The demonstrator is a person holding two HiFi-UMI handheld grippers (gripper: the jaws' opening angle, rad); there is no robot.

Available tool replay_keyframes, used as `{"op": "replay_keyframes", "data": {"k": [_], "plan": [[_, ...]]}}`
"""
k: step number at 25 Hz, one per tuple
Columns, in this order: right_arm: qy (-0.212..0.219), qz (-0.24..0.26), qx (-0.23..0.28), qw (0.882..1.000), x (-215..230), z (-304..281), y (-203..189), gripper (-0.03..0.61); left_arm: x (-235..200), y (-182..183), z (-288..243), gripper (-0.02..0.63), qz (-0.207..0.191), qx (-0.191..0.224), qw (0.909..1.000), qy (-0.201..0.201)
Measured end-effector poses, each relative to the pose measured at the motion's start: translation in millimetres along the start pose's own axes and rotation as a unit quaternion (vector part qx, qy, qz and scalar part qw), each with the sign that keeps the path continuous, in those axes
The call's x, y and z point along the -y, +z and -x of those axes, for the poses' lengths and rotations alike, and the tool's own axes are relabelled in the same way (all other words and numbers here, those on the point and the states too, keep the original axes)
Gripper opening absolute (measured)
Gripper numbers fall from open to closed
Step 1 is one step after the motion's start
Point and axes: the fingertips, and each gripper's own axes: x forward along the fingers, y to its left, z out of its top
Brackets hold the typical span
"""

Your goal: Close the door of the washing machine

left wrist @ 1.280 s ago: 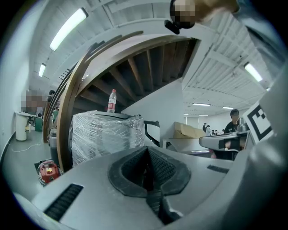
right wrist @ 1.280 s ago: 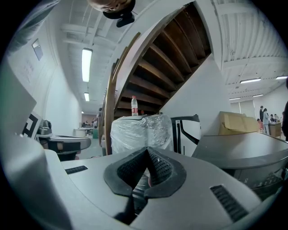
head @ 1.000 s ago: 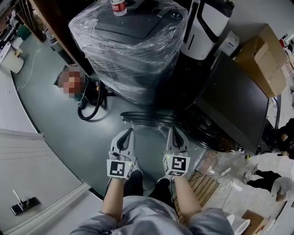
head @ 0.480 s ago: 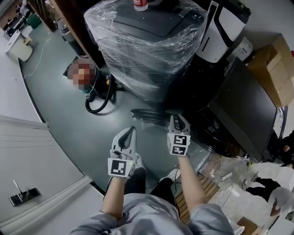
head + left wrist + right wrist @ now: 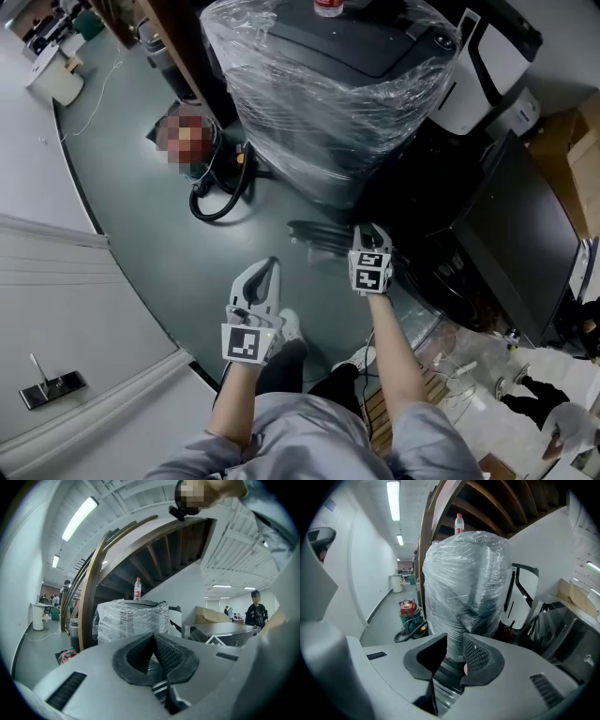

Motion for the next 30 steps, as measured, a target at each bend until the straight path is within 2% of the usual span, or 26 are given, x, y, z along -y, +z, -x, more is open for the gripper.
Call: {"op": "replay_keyframes", "data": {"k": [8, 11, 14, 20, 30], "plan": [[-0.006, -0.014, -0.1, 0.995, -2.4, -42.0, -42.7, 0.086, -17.3, 2.5, 4.7, 0.002, 0.002, -0.005, 0.9998, 0.018], [-0.004, -0.031, -0.1, 0.995, -4.4, -44.5, -45.7, 0.064, -21.0, 5.9, 3.4, 0.002, 0.003, -0.012, 0.9996, 0.024], [0.001, -0.028, -0.098, 0.995, -10.9, -43.8, -46.3, 0.046, -21.1, 5.6, 2.1, 0.002, 0.004, -0.014, 0.9996, 0.025], [0.007, -0.02, -0.1, 0.995, -19.8, -31.8, -52.0, 0.031, -4.4, 5.9, -3.9, 0.002, 0.007, -0.002, 1.0, -0.001], [0.03, -0.037, -0.113, 0.992, -36.7, -4.6, -71.8, 0.032, 21.3, 5.0, -8.1, 0.002, -0.001, 0.005, 0.9996, -0.029]]}}
